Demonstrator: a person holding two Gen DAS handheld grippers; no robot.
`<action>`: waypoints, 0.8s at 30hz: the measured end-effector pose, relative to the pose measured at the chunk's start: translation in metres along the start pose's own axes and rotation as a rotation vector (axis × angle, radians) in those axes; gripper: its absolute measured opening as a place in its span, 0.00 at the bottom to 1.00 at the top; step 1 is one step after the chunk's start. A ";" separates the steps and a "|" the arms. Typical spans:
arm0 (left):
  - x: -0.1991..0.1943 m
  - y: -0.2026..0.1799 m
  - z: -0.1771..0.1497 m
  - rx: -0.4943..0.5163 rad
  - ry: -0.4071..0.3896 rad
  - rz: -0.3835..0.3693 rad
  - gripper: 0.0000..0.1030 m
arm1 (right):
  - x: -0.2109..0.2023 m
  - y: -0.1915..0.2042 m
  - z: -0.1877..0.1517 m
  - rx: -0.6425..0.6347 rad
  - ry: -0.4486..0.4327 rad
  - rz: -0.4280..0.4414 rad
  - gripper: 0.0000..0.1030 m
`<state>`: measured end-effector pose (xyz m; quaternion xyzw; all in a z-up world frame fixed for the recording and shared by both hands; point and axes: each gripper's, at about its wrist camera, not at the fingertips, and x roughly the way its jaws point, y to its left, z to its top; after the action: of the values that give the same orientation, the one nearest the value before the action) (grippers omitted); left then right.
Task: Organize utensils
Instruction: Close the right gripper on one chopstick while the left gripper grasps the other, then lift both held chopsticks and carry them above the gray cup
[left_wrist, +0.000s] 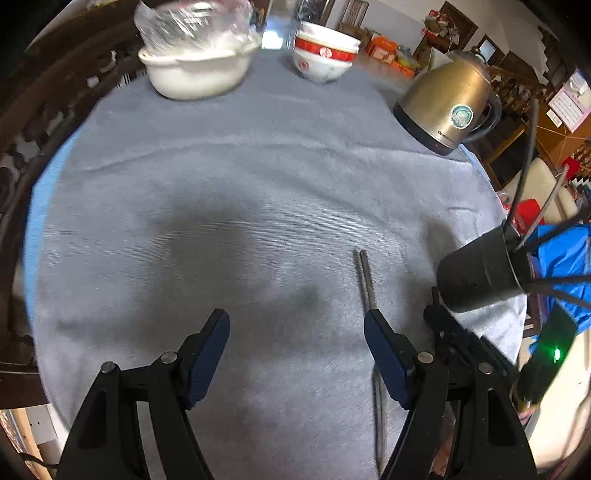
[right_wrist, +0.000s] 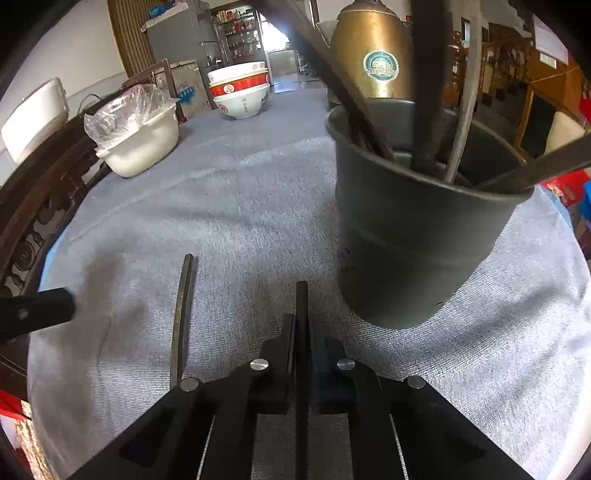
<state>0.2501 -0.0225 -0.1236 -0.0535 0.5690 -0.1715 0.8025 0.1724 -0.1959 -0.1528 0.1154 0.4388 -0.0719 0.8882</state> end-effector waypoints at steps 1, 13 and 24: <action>0.004 -0.002 0.003 -0.004 0.013 -0.011 0.74 | -0.003 -0.004 -0.001 0.005 -0.007 0.017 0.07; 0.048 -0.042 0.021 0.013 0.105 0.016 0.64 | -0.069 -0.038 -0.016 0.046 -0.131 0.178 0.07; 0.069 -0.051 0.023 0.009 0.125 0.039 0.11 | -0.112 -0.046 -0.027 0.048 -0.192 0.246 0.07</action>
<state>0.2809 -0.0959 -0.1636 -0.0280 0.6182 -0.1615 0.7687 0.0737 -0.2295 -0.0866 0.1819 0.3327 0.0166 0.9252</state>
